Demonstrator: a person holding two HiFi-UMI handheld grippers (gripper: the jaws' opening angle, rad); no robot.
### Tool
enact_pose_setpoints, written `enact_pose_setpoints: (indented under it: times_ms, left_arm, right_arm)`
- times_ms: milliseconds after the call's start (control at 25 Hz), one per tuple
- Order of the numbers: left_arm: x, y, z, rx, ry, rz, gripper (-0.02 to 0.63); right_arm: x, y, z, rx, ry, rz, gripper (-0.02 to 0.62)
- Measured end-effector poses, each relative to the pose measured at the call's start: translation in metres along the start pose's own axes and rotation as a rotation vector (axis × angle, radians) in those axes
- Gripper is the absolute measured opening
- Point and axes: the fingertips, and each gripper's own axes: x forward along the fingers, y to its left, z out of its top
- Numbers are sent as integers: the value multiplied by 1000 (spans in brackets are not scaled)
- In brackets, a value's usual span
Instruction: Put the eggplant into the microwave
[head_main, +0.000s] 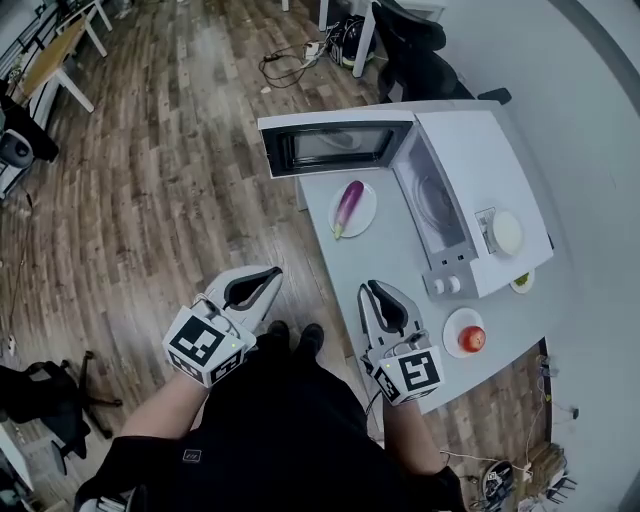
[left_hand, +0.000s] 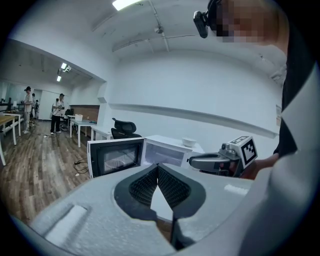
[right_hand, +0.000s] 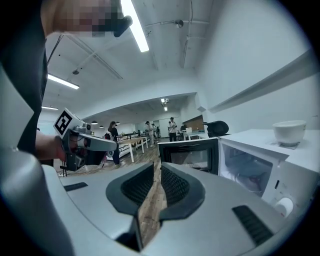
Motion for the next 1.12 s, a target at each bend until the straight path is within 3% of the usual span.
enact_pose_setpoints:
  times_ms: [560, 800, 1120]
  left_arm:
    - [52, 73, -3, 42, 69, -123, 9]
    - [84, 90, -16, 187, 141, -128, 9]
    - [129, 93, -30, 251, 186, -148, 9]
  right_arm:
    - [71, -11, 2, 45, 51, -99, 52]
    - [83, -24, -14, 74, 89, -99, 54]
    - [93, -71, -51, -52, 193, -144, 54]
